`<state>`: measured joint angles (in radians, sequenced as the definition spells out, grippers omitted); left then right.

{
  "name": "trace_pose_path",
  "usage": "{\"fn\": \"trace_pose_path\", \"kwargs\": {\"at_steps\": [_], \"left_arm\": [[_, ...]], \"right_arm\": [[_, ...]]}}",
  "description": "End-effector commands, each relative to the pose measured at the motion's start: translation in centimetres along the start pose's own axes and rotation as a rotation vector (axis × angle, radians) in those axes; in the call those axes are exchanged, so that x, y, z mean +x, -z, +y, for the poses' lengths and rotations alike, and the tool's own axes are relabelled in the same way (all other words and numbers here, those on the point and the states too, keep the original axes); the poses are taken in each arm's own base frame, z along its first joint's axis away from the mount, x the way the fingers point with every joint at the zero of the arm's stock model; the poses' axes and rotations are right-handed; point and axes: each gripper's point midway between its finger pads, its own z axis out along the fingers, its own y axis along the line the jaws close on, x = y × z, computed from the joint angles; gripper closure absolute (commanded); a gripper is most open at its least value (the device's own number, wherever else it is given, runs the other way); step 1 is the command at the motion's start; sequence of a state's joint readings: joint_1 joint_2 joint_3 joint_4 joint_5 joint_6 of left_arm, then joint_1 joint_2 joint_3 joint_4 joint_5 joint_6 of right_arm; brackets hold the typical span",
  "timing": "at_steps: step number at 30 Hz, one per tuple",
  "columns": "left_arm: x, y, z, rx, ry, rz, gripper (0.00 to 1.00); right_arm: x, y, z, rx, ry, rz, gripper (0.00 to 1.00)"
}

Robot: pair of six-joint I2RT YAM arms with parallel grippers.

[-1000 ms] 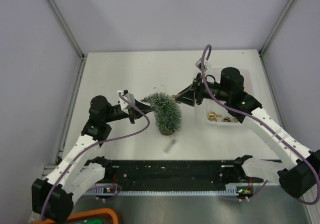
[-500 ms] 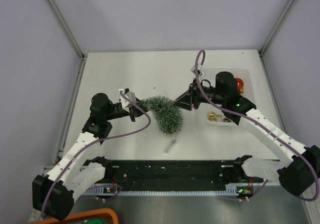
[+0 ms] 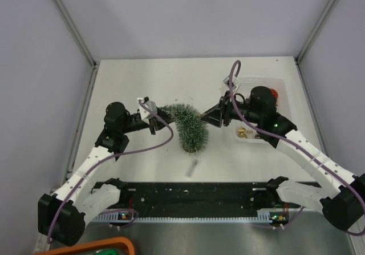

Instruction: Decorate the small christmas tree

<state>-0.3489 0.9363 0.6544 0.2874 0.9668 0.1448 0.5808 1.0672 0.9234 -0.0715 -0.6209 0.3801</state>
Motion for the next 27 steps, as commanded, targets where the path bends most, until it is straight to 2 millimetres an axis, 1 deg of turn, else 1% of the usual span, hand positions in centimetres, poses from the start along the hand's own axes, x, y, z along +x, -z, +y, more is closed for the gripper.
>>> {"fn": "trace_pose_path", "kwargs": {"at_steps": [1, 2, 4, 5, 6, 7, 9, 10, 12, 13, 14, 19, 24, 27], "left_arm": [[-2.7, 0.1, 0.6, -0.025, -0.09, -0.043, 0.76], [-2.7, 0.2, 0.5, -0.023, -0.09, -0.037, 0.68], [-2.3, 0.5, 0.2, -0.015, -0.082, -0.016, 0.57], [-2.2, 0.7, 0.1, -0.013, -0.08, -0.007, 0.5], [-2.1, 0.9, 0.0, -0.013, -0.079, 0.004, 0.38], [-2.0, 1.2, 0.2, -0.026, -0.077, 0.015, 0.18], [-1.6, 1.6, 0.4, -0.041, -0.062, 0.04, 0.12], [-1.6, 1.9, 0.4, -0.044, -0.058, 0.049, 0.1], [-1.8, 2.6, 0.2, -0.047, -0.051, 0.058, 0.09], [-1.5, 2.9, -0.1, -0.041, -0.031, 0.072, 0.09], [-1.4, 3.3, -0.3, -0.043, -0.02, 0.082, 0.09], [-1.1, 4.5, -1.1, -0.054, 0.009, 0.115, 0.07], [-2.4, 5.4, -1.8, -0.081, 0.031, 0.094, 0.07], [-3.5, 5.3, -2.0, -0.092, 0.073, 0.058, 0.14]], "right_arm": [[-1.8, 0.3, 0.5, 0.021, 0.032, -0.079, 0.8], [-1.8, 0.3, 0.4, 0.025, 0.032, -0.079, 0.81], [-1.7, 0.2, 0.1, 0.034, 0.027, -0.08, 0.81], [-1.7, 0.2, 0.1, 0.037, 0.028, -0.085, 0.81], [-1.7, 0.1, 0.0, 0.038, 0.024, -0.086, 0.81], [-1.7, 0.2, -0.2, 0.046, 0.022, -0.088, 0.81], [-1.4, 0.1, -0.4, 0.057, 0.013, -0.086, 0.82], [-1.4, 0.1, -0.5, 0.061, 0.012, -0.086, 0.82], [-1.3, 0.1, -0.7, 0.068, 0.008, -0.085, 0.83], [-1.3, 0.1, -0.8, 0.072, 0.008, -0.087, 0.83], [-1.7, 0.1, -0.6, 0.064, 0.019, -0.107, 0.83], [-1.6, -0.1, -0.5, 0.051, 0.007, -0.112, 0.84], [-1.8, 0.2, -0.3, 0.048, 0.01, -0.123, 0.84], [-2.0, 0.2, -0.1, 0.04, 0.01, -0.129, 0.84]]}}
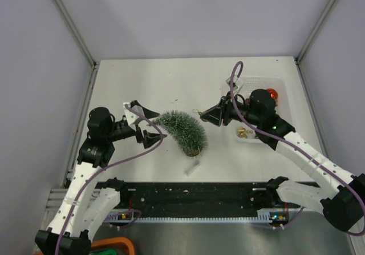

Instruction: Decorate the small christmas tree

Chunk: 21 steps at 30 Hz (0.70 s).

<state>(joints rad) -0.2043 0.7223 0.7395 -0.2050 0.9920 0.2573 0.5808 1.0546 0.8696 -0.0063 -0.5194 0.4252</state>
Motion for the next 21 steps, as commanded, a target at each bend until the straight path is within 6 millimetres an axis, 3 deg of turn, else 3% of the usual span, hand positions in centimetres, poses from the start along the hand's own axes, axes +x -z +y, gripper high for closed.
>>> {"fn": "trace_pose_path", "kwargs": {"at_steps": [1, 5, 8, 10, 11, 14, 19, 20, 21], "left_arm": [[-3.2, 0.3, -0.6, 0.004, 0.056, -0.077, 0.17], [-4.5, -0.1, -1.7, 0.089, 0.172, -0.116, 0.42], [-3.4, -0.2, -3.4, 0.205, 0.187, -0.084, 0.78], [-2.2, -0.2, -3.8, 0.22, 0.224, -0.056, 0.93], [-1.8, -0.1, -4.0, 0.226, 0.232, -0.052, 0.94], [-0.7, -0.3, -5.0, 0.242, 0.243, -0.042, 0.87], [0.0, -0.5, -5.9, 0.232, 0.242, -0.036, 0.14], [0.0, -0.6, -6.0, 0.228, 0.235, -0.039, 0.04], [0.1, -0.7, -6.0, 0.217, 0.232, -0.038, 0.01]], "right_arm": [[-2.0, 0.5, 1.9, -0.052, 0.037, -0.076, 0.84], [-2.1, 0.3, 1.6, -0.045, 0.031, -0.085, 0.85], [-2.2, 0.1, 1.2, -0.027, 0.028, -0.091, 0.85], [-2.2, -0.1, 1.0, -0.021, 0.029, -0.093, 0.85], [-2.2, -0.2, 0.9, -0.02, 0.029, -0.093, 0.86], [-2.1, -0.4, 0.6, -0.015, 0.026, -0.091, 0.85], [-1.7, -0.8, 0.4, -0.02, 0.015, -0.083, 0.85], [-1.5, -0.9, 0.3, -0.02, 0.009, -0.083, 0.85], [-1.3, -1.0, 0.2, -0.022, 0.004, -0.082, 0.85]]}}
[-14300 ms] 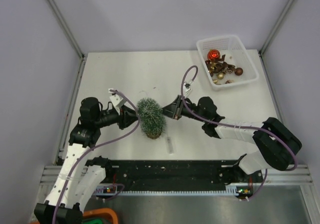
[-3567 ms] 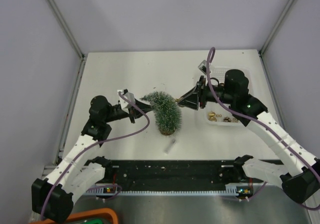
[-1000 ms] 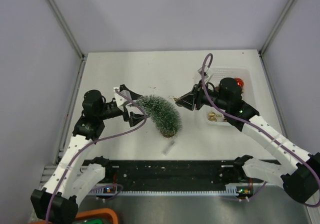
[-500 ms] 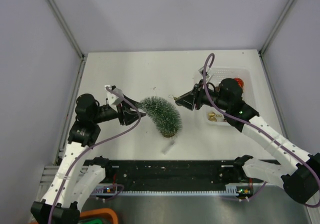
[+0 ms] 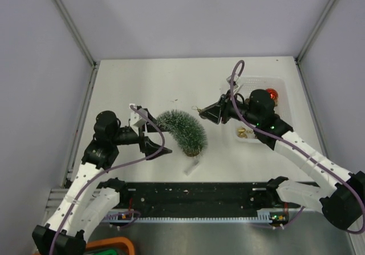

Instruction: Decorate the small christmas tree

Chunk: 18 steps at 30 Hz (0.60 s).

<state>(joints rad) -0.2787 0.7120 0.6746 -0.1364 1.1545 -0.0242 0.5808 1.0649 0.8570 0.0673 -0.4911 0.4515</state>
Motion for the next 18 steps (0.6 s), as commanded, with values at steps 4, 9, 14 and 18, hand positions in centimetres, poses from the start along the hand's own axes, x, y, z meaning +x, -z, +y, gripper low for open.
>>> {"fn": "trace_pose_path", "kwargs": {"at_steps": [4, 9, 14, 18], "left_arm": [[-0.5, -0.2, 2.8, -0.22, -0.063, -0.048, 0.01], [-2.2, -1.3, 6.1, -0.328, -0.046, -0.102, 0.01], [-3.0, -3.3, 8.0, -0.303, -0.008, -0.125, 0.02], [-2.5, -4.1, 8.2, -0.268, -0.046, -0.111, 0.03]], "right_arm": [[0.4, -0.9, 0.2, -0.036, -0.01, -0.026, 0.85], [1.2, -1.2, 0.1, -0.056, -0.033, -0.004, 0.85], [1.8, -1.0, 0.9, -0.08, -0.045, -0.001, 0.85], [2.3, -0.7, 1.7, -0.096, -0.048, 0.011, 0.85]]}}
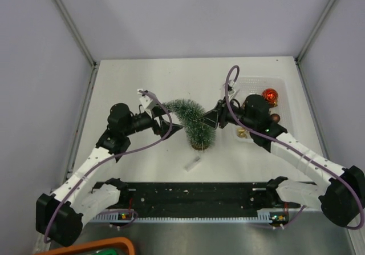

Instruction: Decorate the small christmas tree

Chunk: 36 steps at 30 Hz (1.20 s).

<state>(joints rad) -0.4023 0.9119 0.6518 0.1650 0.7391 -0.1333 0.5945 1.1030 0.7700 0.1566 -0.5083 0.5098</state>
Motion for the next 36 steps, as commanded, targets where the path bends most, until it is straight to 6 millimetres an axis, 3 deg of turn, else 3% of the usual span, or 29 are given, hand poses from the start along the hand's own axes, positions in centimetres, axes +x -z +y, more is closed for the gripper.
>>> {"fn": "trace_pose_path", "kwargs": {"at_steps": [1, 9, 19, 20, 22, 26, 27, 32, 36], "left_arm": [[-1.9, -0.9, -0.1, 0.026, -0.07, -0.059, 0.04], [-3.3, -1.6, -0.2, 0.051, -0.083, -0.088, 0.01], [-3.4, -3.5, -0.9, 0.088, 0.01, -0.08, 0.01], [-3.4, -3.7, -1.0, 0.096, 0.007, -0.076, 0.04], [-3.5, -3.9, -1.6, 0.147, -0.029, -0.072, 0.24], [-3.3, -3.9, -1.5, 0.148, -0.082, -0.081, 0.89], [-3.2, -3.8, -1.6, 0.148, -0.085, -0.081, 0.96], [-2.4, -3.2, -1.8, 0.15, -0.087, -0.078, 0.99], [-2.4, -2.8, -1.6, 0.123, -0.099, -0.088, 1.0]], "right_arm": [[-0.6, 0.3, 2.8, -0.087, 0.025, -0.03, 0.85], [-0.1, 0.9, 3.2, -0.096, 0.014, -0.031, 0.85], [-0.6, 0.7, 3.6, -0.103, 0.013, -0.027, 0.85], [-0.7, 0.7, 3.7, -0.105, 0.014, -0.028, 0.85], [-1.0, 0.8, 3.8, -0.105, 0.02, -0.028, 0.85], [-1.2, 1.2, 3.8, -0.084, 0.032, -0.027, 0.85], [-1.3, 1.3, 3.8, -0.076, 0.039, -0.027, 0.86], [-1.3, 2.3, 3.3, -0.018, 0.067, -0.011, 0.85], [-1.9, 4.2, 2.8, 0.056, 0.086, -0.008, 0.85]]}}
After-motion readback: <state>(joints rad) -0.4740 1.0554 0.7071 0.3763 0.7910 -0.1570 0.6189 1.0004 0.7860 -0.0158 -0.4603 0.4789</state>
